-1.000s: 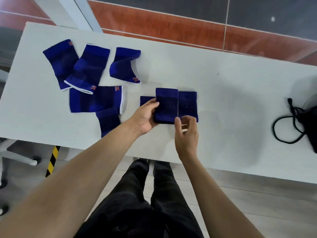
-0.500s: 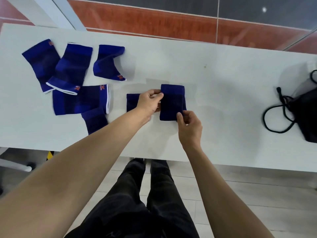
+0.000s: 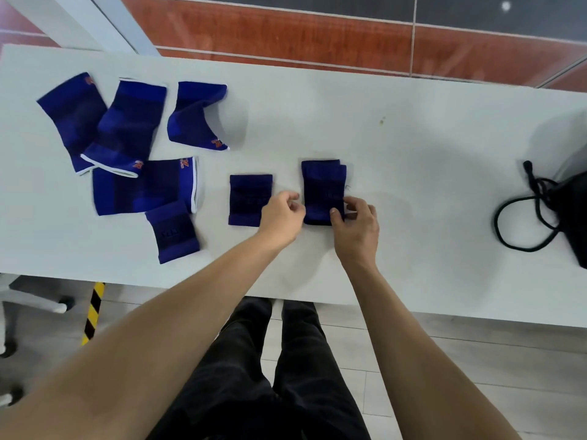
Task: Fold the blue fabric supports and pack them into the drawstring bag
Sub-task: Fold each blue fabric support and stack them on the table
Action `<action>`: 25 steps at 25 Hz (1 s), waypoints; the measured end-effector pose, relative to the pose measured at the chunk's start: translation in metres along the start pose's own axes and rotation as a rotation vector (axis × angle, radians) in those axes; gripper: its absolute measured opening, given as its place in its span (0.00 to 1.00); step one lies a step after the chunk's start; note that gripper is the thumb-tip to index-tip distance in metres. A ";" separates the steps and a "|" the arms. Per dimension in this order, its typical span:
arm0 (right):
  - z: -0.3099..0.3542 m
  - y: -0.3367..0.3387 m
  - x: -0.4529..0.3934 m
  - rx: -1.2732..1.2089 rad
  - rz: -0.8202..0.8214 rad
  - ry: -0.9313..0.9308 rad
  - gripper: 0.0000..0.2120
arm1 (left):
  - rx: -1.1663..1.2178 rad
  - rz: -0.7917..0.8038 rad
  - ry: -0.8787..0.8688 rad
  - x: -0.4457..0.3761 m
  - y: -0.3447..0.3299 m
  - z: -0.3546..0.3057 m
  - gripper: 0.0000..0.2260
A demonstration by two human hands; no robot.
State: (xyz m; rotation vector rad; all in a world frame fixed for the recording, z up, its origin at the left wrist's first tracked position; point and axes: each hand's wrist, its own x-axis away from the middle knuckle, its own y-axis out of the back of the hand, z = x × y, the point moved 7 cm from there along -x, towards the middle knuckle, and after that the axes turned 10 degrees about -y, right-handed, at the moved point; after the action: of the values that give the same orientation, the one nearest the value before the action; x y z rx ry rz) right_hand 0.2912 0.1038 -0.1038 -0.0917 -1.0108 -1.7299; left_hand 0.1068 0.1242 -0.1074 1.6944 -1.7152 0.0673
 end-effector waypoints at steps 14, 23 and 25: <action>0.031 0.002 -0.007 -0.071 0.006 0.064 0.02 | -0.041 -0.072 -0.207 0.015 0.007 -0.006 0.19; 0.021 0.002 -0.020 -0.029 0.006 -0.101 0.07 | -0.035 -0.065 -0.152 0.011 0.012 0.003 0.19; 0.022 0.004 -0.018 -0.050 -0.020 -0.107 0.07 | -0.025 -0.057 -0.137 0.015 0.015 0.010 0.17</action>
State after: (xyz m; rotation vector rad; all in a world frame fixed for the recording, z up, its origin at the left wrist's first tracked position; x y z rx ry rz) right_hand 0.2937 0.1315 -0.0968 -0.2085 -1.0499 -1.7841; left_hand 0.0907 0.1084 -0.1002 1.7630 -1.7576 -0.0978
